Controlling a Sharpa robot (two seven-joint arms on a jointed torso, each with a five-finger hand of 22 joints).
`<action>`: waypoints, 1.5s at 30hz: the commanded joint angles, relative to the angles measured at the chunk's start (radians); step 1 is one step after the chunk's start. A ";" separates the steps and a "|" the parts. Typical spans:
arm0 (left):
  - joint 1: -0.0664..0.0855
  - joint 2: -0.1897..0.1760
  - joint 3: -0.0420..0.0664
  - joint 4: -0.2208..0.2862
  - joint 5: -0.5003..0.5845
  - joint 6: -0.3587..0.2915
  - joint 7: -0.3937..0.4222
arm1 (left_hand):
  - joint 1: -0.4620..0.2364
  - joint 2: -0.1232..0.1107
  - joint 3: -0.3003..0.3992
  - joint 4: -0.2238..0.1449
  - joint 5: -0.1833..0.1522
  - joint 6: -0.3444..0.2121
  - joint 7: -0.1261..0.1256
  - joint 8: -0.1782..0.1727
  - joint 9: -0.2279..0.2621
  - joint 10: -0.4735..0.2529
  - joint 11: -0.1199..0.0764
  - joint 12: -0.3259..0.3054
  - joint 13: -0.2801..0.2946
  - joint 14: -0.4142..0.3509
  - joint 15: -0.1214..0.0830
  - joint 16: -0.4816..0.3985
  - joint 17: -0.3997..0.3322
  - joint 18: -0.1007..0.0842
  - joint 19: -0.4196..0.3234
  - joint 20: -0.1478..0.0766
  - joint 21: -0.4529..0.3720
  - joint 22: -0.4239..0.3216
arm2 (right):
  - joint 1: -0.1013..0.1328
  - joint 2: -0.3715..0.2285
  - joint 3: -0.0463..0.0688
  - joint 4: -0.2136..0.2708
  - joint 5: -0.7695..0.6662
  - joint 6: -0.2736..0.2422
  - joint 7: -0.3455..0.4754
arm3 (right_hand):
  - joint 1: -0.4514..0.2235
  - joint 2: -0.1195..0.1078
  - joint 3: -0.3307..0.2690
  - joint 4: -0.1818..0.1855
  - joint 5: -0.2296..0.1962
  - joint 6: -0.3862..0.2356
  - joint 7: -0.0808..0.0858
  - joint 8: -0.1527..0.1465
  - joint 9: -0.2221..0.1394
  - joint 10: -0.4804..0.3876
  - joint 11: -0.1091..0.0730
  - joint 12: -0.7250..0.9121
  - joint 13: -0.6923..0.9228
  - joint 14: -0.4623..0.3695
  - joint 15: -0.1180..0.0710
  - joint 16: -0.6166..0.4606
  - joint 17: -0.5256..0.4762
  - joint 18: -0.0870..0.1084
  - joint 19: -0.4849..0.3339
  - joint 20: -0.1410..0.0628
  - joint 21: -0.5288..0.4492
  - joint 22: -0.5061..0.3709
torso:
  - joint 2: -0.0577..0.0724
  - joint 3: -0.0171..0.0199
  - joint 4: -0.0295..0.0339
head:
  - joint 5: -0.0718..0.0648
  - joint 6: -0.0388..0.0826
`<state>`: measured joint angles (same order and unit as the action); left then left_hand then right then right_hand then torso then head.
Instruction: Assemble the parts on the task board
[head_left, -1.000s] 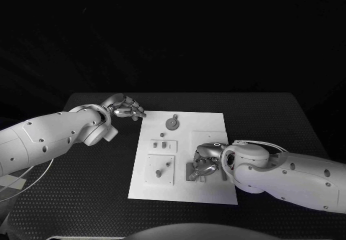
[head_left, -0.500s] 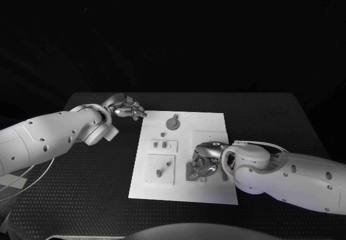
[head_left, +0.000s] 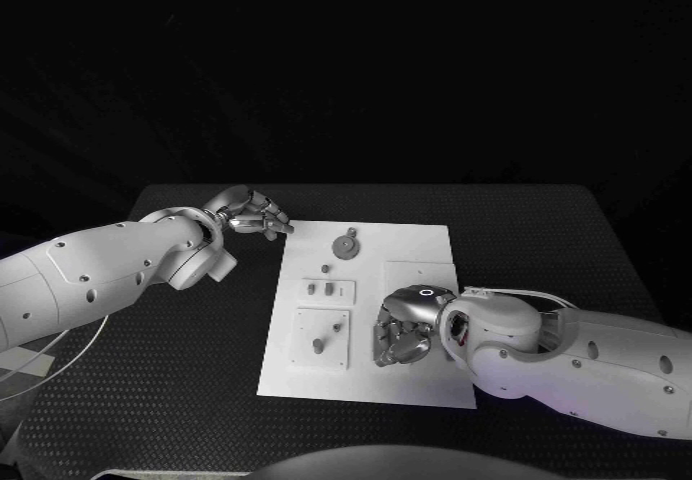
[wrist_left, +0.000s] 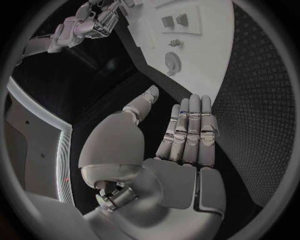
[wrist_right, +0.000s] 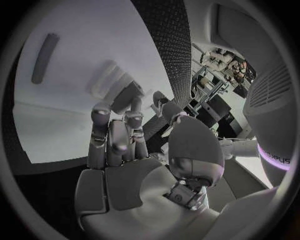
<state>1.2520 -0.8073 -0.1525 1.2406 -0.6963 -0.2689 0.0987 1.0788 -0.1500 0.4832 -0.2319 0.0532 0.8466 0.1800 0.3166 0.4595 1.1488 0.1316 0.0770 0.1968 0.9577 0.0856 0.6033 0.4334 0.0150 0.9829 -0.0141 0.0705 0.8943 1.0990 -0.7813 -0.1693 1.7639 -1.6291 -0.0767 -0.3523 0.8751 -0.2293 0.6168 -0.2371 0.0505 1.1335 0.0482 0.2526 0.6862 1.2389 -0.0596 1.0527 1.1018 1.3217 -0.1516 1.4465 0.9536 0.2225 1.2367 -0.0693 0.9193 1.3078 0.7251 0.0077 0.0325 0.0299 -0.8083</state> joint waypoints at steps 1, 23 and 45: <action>0.001 0.001 0.000 0.001 0.004 0.006 0.006 | -0.008 -0.004 -0.001 0.007 -0.003 0.005 0.000 0.005 0.000 0.007 0.000 -0.001 0.001 0.007 -0.001 -0.006 0.002 0.015 0.000 0.000 0.001 -0.001 | -0.003 -0.002 -0.002 0.004 -0.121 -0.023 0.036 | 0.008 -0.021 0.000 0.004 0.002 0.014 -0.001 0.013 0.014 0.012 -0.004 0.009 0.005 0.004 -0.010 0.006 0.007 0.039 0.008 0.001 0.000 0.012 | 0.000 0.0001 -0.0003 | 0.000 0.001; 0.000 0.000 0.000 0.001 0.002 0.016 0.002 | -0.010 -0.003 -0.002 0.009 -0.003 0.005 -0.001 0.005 0.000 0.007 0.001 -0.002 0.001 0.006 0.000 -0.008 0.005 0.015 0.000 0.001 0.001 -0.002 | -0.013 0.005 -0.002 -0.005 -0.265 -0.035 0.044 | 0.071 -0.037 -0.001 -0.006 0.002 0.068 -0.023 0.052 0.057 0.077 -0.023 0.108 0.083 0.006 -0.019 0.014 0.012 0.039 0.012 0.001 -0.003 0.013 | 0.000 -0.0004 0.0003 | 0.000 0.001; 0.000 -0.001 0.000 0.002 0.001 0.018 0.001 | -0.012 -0.003 -0.002 0.010 -0.003 0.006 -0.001 0.006 0.000 0.007 0.000 -0.002 0.001 0.007 -0.001 -0.009 0.007 0.015 0.000 0.001 0.001 -0.002 | -0.025 0.023 -0.002 -0.031 -0.337 -0.057 0.030 | 0.114 0.018 -0.003 -0.026 0.002 0.088 -0.043 0.112 0.177 0.125 -0.039 0.181 0.155 0.008 -0.018 0.025 0.014 0.039 0.015 0.004 -0.003 0.015 | 0.000 -0.0007 0.0002 | 0.002 0.003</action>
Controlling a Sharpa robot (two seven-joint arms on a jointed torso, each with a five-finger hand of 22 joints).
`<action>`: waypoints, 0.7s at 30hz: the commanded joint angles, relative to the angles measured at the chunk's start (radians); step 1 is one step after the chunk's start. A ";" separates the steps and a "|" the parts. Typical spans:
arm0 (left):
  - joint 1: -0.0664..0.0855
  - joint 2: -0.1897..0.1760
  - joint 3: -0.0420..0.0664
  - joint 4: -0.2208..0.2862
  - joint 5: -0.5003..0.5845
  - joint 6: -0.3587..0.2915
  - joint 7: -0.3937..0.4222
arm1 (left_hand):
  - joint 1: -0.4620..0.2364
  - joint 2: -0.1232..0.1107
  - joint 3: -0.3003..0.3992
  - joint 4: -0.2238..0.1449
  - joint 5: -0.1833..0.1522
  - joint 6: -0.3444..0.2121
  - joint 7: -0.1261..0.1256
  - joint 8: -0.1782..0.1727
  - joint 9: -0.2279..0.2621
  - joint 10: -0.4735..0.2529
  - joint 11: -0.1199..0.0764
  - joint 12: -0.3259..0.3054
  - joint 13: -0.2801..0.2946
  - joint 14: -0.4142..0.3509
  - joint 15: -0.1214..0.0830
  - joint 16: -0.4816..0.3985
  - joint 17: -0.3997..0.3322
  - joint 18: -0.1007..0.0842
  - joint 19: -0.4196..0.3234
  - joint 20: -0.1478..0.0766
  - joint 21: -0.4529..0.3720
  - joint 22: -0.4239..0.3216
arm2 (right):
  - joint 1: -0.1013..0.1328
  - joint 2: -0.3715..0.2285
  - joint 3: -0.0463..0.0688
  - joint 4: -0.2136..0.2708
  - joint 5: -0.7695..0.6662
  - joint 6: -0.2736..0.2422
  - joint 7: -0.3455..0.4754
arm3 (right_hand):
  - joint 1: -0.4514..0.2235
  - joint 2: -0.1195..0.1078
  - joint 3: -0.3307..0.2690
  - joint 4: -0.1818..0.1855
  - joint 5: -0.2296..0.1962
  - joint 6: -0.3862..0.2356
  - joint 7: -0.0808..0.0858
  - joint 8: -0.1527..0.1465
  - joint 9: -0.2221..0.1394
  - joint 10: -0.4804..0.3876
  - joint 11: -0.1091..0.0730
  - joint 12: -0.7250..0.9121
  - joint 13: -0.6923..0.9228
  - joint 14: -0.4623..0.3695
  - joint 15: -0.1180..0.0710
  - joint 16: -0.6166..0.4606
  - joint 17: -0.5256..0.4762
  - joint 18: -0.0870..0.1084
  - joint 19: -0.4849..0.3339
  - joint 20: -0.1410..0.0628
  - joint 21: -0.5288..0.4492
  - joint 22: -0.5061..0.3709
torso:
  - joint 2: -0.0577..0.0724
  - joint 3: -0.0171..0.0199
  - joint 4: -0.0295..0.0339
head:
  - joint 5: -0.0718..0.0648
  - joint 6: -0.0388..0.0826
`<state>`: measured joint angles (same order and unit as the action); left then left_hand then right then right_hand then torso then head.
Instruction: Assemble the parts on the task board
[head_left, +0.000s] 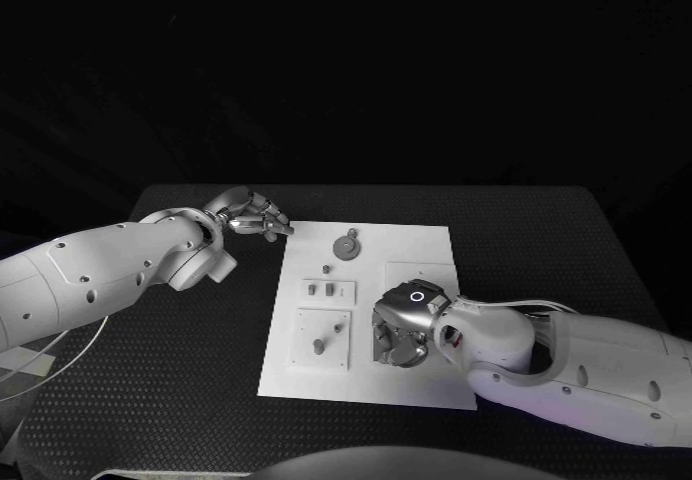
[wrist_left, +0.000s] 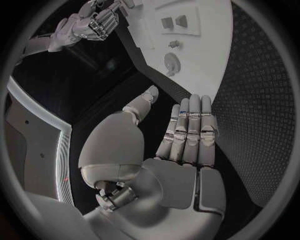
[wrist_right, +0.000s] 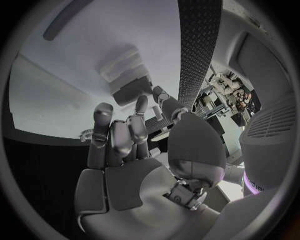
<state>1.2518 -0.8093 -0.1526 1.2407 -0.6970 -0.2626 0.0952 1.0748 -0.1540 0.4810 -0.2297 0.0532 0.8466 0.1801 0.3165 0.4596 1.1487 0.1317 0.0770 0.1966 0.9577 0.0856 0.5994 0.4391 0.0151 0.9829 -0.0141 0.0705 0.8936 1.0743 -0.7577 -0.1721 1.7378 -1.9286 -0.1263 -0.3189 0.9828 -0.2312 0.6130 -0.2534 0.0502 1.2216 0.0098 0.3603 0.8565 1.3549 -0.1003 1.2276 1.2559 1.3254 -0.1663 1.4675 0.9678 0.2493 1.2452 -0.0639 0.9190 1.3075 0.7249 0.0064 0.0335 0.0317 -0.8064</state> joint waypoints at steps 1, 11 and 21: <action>0.001 0.001 0.000 0.002 0.002 0.011 0.005 | -0.008 0.001 0.000 0.008 -0.003 0.006 -0.001 0.006 0.000 0.008 0.000 -0.002 0.001 0.007 -0.001 -0.006 0.001 0.015 0.000 0.001 0.001 -0.001 | 0.000 0.000 0.001 -0.006 -0.038 -0.006 -0.003 | 0.009 0.025 0.000 -0.014 0.002 0.000 -0.005 0.005 0.011 0.009 0.001 0.005 0.000 0.004 -0.003 0.004 0.000 0.013 0.006 -0.001 -0.003 0.016 | 0.000 0.0006 -0.0008 | 0.000 0.001; 0.001 0.000 0.000 0.002 0.000 0.013 0.003 | -0.008 0.002 0.000 0.009 -0.003 0.006 -0.001 0.006 0.000 0.008 0.000 -0.002 0.001 0.007 -0.001 -0.006 0.002 0.015 0.000 0.001 0.001 -0.001 | 0.000 0.006 0.001 -0.016 -0.065 -0.009 -0.009 | 0.025 0.051 -0.007 -0.034 0.002 0.003 -0.007 0.009 0.037 0.013 0.000 0.006 0.003 0.003 0.000 0.006 -0.002 0.013 0.006 0.002 0.001 0.018 | 0.000 0.0010 -0.0003 | -0.001 0.002; 0.001 0.000 0.000 0.002 0.000 0.013 0.001 | -0.008 0.002 0.000 0.009 -0.003 0.007 -0.001 0.006 0.000 0.008 0.000 -0.002 0.001 0.008 -0.001 -0.007 0.003 0.015 0.000 0.000 0.001 -0.002 | -0.004 0.019 0.000 -0.042 -0.012 0.043 0.015 | 0.027 0.034 -0.018 -0.026 0.002 0.000 -0.006 0.004 0.056 0.004 0.001 -0.014 -0.012 -0.003 0.005 0.004 -0.016 0.013 0.001 0.008 0.001 0.017 | 0.000 0.0005 -0.0005 | -0.001 0.001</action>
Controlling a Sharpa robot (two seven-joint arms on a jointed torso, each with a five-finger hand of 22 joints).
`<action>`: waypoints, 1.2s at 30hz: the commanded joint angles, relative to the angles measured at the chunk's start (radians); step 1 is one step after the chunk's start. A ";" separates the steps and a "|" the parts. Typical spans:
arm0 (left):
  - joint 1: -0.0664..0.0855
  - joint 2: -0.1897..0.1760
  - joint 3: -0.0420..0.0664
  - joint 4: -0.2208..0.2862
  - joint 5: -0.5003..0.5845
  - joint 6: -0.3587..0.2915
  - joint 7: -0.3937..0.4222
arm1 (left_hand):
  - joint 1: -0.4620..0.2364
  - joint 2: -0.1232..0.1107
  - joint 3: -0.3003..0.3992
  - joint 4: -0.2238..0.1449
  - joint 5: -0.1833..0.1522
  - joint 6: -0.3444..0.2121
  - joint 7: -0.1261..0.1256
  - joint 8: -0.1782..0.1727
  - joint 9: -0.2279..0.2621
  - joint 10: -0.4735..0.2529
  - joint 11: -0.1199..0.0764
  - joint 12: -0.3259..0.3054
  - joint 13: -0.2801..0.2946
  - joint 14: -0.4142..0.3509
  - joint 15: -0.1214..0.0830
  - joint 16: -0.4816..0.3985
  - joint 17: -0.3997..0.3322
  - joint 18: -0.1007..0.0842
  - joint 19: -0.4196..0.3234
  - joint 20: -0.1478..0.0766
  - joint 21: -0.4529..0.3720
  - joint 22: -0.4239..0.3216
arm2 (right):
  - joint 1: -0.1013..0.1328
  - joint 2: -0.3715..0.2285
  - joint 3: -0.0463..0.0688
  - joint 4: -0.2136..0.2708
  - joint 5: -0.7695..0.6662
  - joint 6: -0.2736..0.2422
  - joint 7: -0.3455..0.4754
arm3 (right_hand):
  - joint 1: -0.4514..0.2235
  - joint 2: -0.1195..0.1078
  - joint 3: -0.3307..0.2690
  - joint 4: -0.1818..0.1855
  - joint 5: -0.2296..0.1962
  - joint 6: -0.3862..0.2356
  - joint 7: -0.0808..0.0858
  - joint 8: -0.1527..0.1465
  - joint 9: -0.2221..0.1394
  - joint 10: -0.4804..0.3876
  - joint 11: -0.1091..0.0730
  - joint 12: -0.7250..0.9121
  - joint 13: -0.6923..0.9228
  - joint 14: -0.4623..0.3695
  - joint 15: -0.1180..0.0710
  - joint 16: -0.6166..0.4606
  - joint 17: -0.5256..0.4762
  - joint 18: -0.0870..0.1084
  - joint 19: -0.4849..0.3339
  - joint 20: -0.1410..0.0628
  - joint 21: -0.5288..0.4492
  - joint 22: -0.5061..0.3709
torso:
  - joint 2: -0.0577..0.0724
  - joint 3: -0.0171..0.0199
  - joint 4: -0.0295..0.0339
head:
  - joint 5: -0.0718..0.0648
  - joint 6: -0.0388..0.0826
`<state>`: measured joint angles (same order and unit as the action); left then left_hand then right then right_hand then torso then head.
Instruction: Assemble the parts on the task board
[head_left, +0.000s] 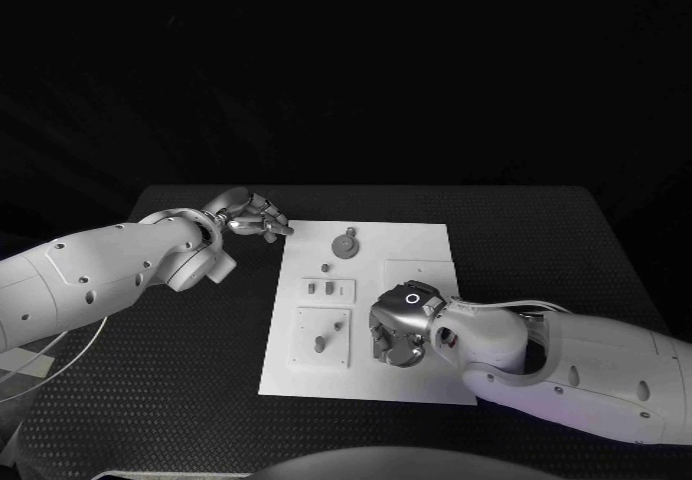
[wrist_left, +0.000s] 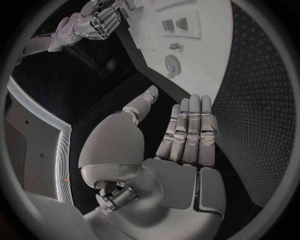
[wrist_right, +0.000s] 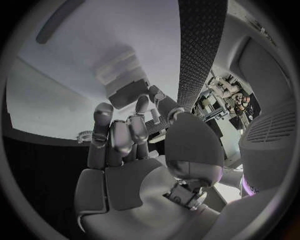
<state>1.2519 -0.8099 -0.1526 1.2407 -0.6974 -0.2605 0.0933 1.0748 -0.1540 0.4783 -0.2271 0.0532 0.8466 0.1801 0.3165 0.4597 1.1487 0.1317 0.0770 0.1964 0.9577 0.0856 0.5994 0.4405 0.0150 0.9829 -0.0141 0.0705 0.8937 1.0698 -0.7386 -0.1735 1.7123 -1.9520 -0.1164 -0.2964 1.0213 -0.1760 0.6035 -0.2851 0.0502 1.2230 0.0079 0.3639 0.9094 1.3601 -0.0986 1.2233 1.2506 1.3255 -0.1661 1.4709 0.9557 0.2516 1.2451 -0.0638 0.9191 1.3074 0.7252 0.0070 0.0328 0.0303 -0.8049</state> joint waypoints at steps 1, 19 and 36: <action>0.001 0.001 0.000 0.002 0.001 0.011 0.003 | -0.008 0.002 0.002 0.006 -0.003 0.007 -0.001 0.006 0.000 0.008 0.000 -0.002 0.002 0.008 -0.001 -0.007 0.002 0.016 0.000 0.000 0.001 -0.002 | 0.000 0.000 0.001 -0.018 0.014 0.038 -0.005 | -0.015 -0.025 -0.008 0.009 0.002 -0.002 -0.003 -0.001 0.004 -0.003 0.000 -0.013 -0.009 -0.004 0.005 0.000 -0.006 0.010 0.001 0.009 0.001 0.017 | 0.000 0.0000 0.0002 | 0.001 -0.001; 0.001 0.000 0.000 0.001 0.001 0.008 0.002 | -0.008 0.001 0.002 0.006 -0.003 0.006 -0.001 0.006 -0.001 0.008 0.000 -0.003 0.001 0.007 -0.001 -0.008 0.003 0.015 0.000 0.001 0.001 -0.002 | -0.005 -0.009 0.001 -0.032 0.082 -0.009 0.017 | -0.049 -0.076 0.012 0.082 0.002 -0.057 0.024 -0.078 -0.007 -0.088 0.024 -0.156 -0.125 -0.027 0.014 -0.026 -0.078 0.010 -0.013 0.014 -0.010 0.015 | 0.000 0.0008 -0.0001 | 0.000 0.000; 0.001 0.002 0.000 0.000 0.001 0.007 0.001 | -0.008 0.001 0.002 0.006 -0.003 0.006 -0.001 0.006 -0.001 0.008 0.000 -0.003 0.001 0.007 -0.001 -0.009 0.005 0.015 -0.001 0.001 0.001 -0.002 | 0.001 -0.097 0.030 0.041 0.278 -0.291 -0.036 | -0.122 -0.117 -0.016 0.168 0.002 -0.084 0.040 -0.135 -0.043 -0.100 0.038 -0.160 -0.129 -0.035 0.009 -0.033 -0.094 0.010 -0.018 0.008 -0.019 0.012 | 0.000 -0.0003 -0.0009 | -0.006 0.008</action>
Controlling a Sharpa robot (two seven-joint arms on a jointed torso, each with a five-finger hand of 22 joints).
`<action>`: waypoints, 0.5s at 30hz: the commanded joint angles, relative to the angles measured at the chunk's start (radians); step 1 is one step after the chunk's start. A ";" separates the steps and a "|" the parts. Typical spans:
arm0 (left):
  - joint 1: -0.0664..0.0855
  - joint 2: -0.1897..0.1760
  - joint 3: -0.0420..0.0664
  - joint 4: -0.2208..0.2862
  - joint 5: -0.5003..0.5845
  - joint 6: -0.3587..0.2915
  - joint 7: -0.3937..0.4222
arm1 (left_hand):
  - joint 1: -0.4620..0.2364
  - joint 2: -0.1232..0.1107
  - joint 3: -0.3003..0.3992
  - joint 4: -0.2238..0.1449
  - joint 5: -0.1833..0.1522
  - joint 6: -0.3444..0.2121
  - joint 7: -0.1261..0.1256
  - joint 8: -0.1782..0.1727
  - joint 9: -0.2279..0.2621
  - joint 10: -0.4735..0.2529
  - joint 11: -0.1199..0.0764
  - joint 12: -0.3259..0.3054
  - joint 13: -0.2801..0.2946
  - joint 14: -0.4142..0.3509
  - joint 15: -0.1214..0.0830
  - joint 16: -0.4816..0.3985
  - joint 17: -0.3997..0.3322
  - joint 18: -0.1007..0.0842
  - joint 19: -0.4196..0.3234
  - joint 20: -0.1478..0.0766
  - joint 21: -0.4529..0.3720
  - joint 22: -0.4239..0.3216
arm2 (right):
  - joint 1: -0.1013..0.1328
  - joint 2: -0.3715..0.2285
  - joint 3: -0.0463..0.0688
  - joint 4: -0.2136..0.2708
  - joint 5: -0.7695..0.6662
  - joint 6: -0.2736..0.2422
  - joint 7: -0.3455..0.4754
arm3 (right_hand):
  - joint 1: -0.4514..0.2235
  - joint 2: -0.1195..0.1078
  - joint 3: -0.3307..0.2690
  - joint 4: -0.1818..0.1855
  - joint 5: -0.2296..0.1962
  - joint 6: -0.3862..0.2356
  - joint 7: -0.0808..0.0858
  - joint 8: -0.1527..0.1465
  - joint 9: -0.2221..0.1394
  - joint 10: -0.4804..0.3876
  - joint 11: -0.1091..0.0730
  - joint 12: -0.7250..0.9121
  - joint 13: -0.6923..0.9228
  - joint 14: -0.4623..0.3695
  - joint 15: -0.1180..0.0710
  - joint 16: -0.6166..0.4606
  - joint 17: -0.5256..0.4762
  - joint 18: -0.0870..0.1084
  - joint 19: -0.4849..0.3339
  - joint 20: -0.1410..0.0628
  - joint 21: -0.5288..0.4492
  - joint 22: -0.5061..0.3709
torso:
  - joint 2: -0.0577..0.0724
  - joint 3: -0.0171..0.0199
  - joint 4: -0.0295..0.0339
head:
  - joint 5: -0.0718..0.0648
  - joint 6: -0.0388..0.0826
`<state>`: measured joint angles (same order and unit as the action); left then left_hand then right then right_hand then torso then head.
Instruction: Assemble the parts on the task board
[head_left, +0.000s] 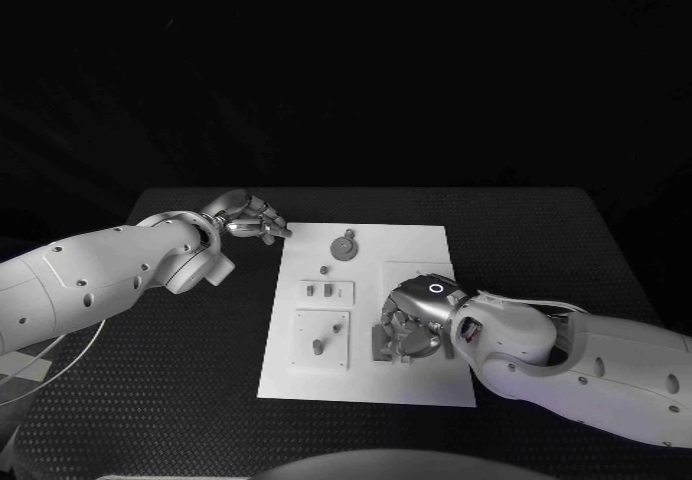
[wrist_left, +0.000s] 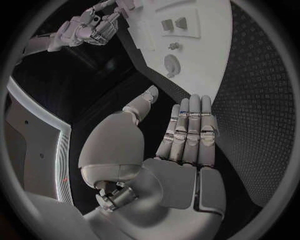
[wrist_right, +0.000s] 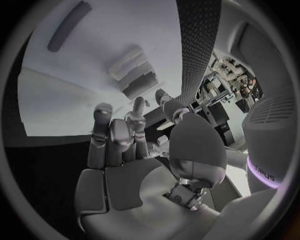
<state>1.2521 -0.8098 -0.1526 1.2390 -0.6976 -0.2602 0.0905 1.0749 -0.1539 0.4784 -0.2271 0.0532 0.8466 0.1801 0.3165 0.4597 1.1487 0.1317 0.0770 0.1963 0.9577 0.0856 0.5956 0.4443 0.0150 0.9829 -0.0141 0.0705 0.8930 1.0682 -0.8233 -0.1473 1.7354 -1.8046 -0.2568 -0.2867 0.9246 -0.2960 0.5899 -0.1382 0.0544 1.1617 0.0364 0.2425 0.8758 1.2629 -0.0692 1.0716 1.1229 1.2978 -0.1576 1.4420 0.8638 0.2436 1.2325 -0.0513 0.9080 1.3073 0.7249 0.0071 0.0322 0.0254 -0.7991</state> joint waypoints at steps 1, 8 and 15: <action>0.000 0.002 0.000 0.001 0.001 0.007 0.004 | -0.008 0.001 0.002 0.007 -0.003 0.006 -0.001 0.006 -0.001 0.008 0.000 -0.003 0.001 0.007 -0.001 -0.005 0.001 0.015 -0.001 0.001 0.001 -0.001 | 0.004 -0.017 0.009 0.022 0.157 -0.160 -0.057 | -0.028 0.006 0.005 0.035 -0.002 -0.034 0.015 -0.023 -0.016 -0.005 0.012 -0.009 -0.002 -0.008 0.001 -0.006 -0.002 0.018 -0.005 -0.008 -0.010 0.011 | 0.000 -0.0004 -0.0006 | -0.001 0.003; 0.000 0.003 0.000 0.002 0.001 0.009 0.003 | -0.008 0.002 0.002 0.007 -0.003 0.006 -0.001 0.006 -0.001 0.008 0.000 -0.003 0.001 0.007 -0.001 -0.006 0.002 0.015 -0.001 0.001 0.001 -0.001 | 0.035 -0.055 0.029 0.001 0.382 -0.058 -0.129 | -0.019 0.030 0.026 0.070 -0.002 -0.047 0.023 -0.041 -0.030 -0.009 0.019 -0.006 0.000 -0.007 0.006 -0.005 -0.001 0.018 0.000 -0.017 -0.012 0.011 | 0.000 -0.0005 -0.0005 | -0.007 0.005; 0.001 0.001 0.000 0.006 0.001 0.007 -0.001 | -0.008 0.002 0.002 0.007 -0.003 0.006 -0.001 0.006 -0.001 0.008 0.000 -0.003 0.001 0.007 -0.001 -0.006 0.002 0.015 -0.001 0.001 0.001 -0.001 | 0.073 -0.091 0.028 -0.046 0.556 0.188 -0.244 | -0.019 0.185 -0.034 0.009 -0.002 -0.068 0.034 -0.061 -0.044 -0.031 0.028 -0.016 -0.005 -0.016 0.016 -0.011 -0.001 0.018 -0.026 -0.008 -0.013 0.019 | 0.000 -0.0012 0.0008 | -0.013 0.008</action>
<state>1.2520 -0.8096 -0.1526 1.2411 -0.6976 -0.2602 0.0878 1.0749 -0.1539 0.4812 -0.2243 0.0531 0.8466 0.1801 0.3165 0.4597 1.1487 0.1317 0.0770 0.1963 0.9577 0.0856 0.5956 0.4451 0.0151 0.9829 -0.0141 0.0705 0.8931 1.1407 -0.9126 -0.1179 1.6908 -1.3732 -0.2500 -0.4428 0.9063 -0.1218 0.5629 -0.1199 0.0543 1.1200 0.0453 0.1845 0.8329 1.2361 -0.0395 1.0591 1.1187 1.2814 -0.1478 1.4339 0.8628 0.2457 1.2126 -0.0604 0.9004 1.3074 0.7249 0.0064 0.0322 0.0150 -0.7919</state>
